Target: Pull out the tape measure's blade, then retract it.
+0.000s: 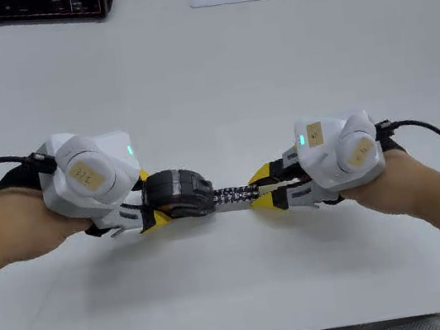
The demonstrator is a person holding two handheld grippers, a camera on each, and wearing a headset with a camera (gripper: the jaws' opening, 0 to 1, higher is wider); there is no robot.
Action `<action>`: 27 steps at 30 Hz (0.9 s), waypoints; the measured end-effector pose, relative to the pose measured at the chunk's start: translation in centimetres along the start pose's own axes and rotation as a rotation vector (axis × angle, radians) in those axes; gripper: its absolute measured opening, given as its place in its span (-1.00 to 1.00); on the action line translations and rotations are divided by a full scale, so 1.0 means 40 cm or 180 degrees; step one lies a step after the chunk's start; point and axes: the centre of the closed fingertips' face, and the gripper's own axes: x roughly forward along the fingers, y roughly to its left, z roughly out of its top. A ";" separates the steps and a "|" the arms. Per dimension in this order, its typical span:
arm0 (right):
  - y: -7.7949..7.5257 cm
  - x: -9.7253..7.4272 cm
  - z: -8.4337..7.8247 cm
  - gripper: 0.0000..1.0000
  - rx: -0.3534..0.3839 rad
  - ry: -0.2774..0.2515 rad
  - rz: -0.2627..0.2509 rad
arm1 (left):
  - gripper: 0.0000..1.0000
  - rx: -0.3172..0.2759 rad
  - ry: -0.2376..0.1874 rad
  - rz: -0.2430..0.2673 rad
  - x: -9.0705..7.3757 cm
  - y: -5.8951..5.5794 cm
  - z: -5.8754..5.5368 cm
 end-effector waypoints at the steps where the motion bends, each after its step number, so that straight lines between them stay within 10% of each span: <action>1: 0.000 -0.002 -0.002 -0.81 -0.0002 0.0005 -0.0002 | -0.47 0.0003 0.0002 0.0000 0.000 0.000 0.000; 27: -0.007 -0.048 -0.045 -0.81 0.0034 0.0079 -0.0077 | -0.47 0.0004 0.0008 0.0011 0.000 -0.001 0.002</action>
